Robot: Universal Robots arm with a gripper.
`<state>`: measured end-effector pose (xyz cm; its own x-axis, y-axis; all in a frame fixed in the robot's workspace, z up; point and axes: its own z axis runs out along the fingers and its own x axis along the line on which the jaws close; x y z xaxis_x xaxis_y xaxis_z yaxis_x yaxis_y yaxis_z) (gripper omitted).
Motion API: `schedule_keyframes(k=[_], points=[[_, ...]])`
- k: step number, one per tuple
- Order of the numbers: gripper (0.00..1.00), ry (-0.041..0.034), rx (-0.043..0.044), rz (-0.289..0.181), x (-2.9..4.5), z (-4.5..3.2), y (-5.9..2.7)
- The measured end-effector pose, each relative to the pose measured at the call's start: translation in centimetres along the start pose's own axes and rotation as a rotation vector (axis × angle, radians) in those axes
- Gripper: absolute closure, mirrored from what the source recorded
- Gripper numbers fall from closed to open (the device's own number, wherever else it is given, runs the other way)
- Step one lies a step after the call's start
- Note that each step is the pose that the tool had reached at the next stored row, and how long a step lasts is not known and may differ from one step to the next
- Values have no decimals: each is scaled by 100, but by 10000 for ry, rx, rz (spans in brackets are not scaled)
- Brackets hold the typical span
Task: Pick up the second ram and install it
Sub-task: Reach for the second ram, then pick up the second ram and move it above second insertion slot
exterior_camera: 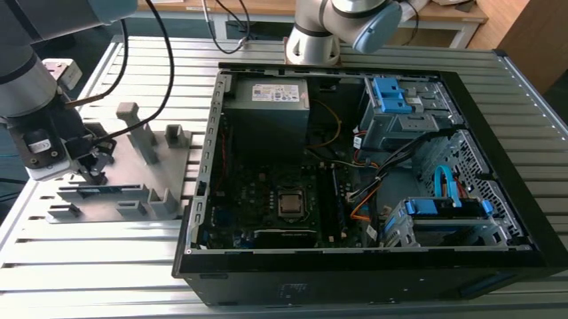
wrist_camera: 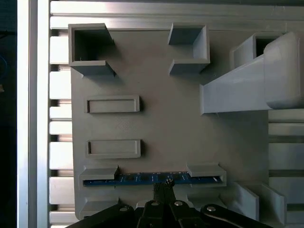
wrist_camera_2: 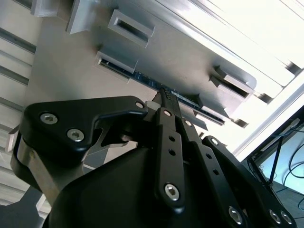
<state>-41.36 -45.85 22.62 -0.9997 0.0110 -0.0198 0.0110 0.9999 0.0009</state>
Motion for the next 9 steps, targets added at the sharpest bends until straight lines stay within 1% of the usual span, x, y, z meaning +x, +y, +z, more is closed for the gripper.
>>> schedule_keyframes(k=[9], points=[[90, -2, -2, -1, -1, 4, 0]])
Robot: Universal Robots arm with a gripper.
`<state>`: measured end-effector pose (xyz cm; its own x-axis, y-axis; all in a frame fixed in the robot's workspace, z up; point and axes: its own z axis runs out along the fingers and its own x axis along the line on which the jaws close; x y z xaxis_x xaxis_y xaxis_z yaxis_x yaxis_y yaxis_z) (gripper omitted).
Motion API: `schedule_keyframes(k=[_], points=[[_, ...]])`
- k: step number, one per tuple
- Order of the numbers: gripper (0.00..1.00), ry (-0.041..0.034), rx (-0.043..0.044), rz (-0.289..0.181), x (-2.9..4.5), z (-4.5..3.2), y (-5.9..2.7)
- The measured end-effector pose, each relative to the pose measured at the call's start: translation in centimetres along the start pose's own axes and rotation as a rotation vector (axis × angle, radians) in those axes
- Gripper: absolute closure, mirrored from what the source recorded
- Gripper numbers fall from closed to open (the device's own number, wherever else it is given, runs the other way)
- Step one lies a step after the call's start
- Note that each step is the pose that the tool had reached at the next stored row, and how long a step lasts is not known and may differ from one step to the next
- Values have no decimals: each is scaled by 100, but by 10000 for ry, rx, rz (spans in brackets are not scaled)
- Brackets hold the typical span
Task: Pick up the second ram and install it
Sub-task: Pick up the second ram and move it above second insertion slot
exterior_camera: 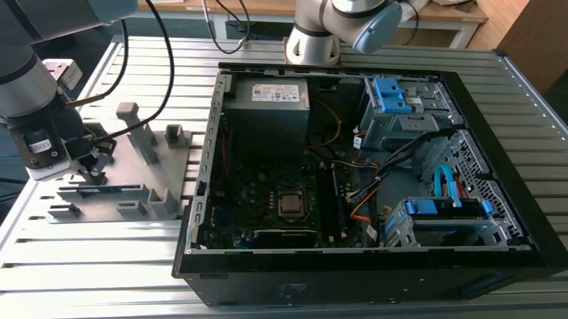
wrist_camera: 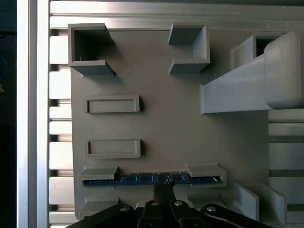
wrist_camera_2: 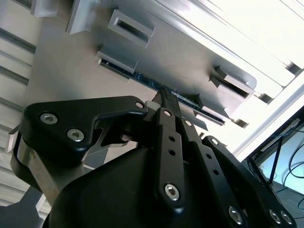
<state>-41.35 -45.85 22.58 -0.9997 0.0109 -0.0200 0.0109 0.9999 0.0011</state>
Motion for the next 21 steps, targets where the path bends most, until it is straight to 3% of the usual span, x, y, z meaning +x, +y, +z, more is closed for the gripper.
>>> schedule_keyframes(k=[7, 21], points=[[90, 0, -4, -177, 0, 1, 0], [90, 2, -40, -1958, 0, 1, 0]])
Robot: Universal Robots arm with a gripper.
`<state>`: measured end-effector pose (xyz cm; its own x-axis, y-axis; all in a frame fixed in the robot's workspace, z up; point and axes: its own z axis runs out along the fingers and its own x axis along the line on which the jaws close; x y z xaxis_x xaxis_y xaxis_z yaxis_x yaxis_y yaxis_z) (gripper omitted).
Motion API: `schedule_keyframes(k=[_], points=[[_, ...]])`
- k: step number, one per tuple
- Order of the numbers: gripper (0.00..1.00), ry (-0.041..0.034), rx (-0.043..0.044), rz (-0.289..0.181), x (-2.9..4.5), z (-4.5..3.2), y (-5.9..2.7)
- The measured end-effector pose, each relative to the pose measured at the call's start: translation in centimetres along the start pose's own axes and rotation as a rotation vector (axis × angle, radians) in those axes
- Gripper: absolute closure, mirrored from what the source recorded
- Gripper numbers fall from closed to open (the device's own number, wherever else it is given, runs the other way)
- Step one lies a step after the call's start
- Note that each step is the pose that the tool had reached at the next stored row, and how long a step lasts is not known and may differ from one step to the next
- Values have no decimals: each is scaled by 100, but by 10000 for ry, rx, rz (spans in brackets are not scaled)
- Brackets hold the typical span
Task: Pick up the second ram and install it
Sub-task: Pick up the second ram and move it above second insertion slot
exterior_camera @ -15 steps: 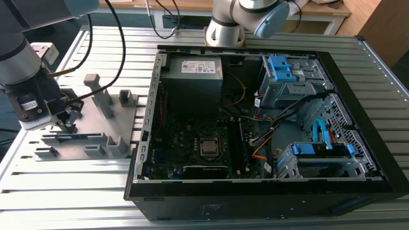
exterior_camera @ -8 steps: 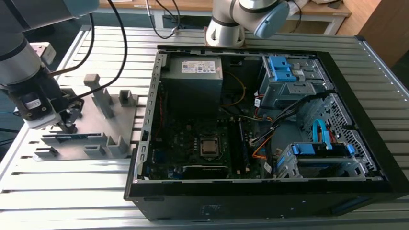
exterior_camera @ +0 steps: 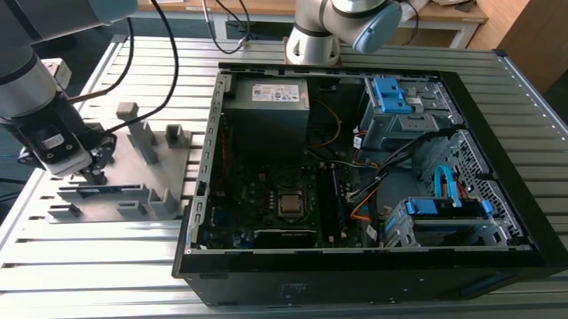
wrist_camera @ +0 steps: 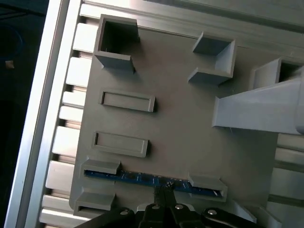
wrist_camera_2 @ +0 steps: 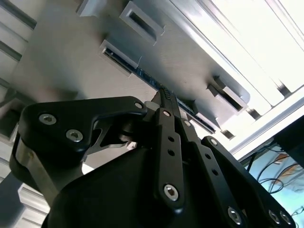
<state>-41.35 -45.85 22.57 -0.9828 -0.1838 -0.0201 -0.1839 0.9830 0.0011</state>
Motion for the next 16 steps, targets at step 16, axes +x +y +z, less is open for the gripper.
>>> schedule_keyframes(k=[16], points=[[90, 2, -41, -2051, 0, 0, 0]])
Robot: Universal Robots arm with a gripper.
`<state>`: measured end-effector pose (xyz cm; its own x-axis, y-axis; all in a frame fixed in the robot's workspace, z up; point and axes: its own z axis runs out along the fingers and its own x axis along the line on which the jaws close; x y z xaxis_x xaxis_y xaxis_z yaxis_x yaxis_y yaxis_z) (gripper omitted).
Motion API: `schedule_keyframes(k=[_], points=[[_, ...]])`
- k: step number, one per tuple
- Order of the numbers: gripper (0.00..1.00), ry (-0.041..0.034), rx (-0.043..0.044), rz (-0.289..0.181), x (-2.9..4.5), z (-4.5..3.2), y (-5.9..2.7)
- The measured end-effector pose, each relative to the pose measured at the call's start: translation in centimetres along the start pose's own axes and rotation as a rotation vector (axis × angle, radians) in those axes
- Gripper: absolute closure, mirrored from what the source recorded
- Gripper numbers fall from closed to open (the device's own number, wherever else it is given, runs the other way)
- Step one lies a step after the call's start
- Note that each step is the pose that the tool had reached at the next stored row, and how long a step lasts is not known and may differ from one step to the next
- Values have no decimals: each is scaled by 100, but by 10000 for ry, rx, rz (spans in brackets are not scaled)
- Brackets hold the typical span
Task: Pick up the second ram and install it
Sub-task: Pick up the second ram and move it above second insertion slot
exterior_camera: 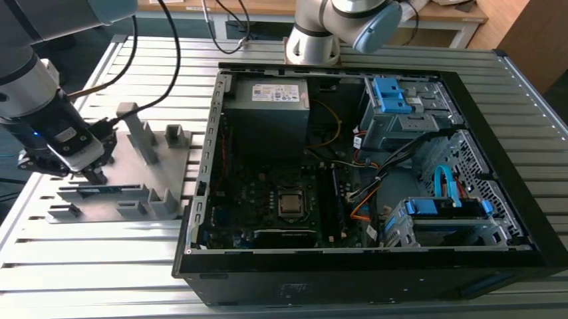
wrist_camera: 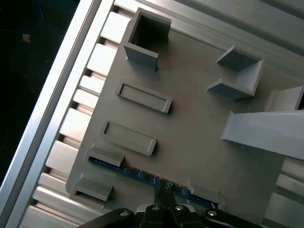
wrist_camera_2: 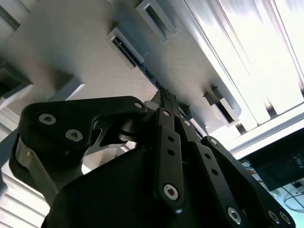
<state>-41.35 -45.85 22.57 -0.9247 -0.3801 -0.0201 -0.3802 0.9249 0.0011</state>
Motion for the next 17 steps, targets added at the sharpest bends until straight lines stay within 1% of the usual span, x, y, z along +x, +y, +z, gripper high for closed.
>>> schedule_keyframes(k=[8, 17], points=[[90, 1, -21, -1040, 0, 0, 0], [90, 2, -39, -1930, 0, 0, 0]])
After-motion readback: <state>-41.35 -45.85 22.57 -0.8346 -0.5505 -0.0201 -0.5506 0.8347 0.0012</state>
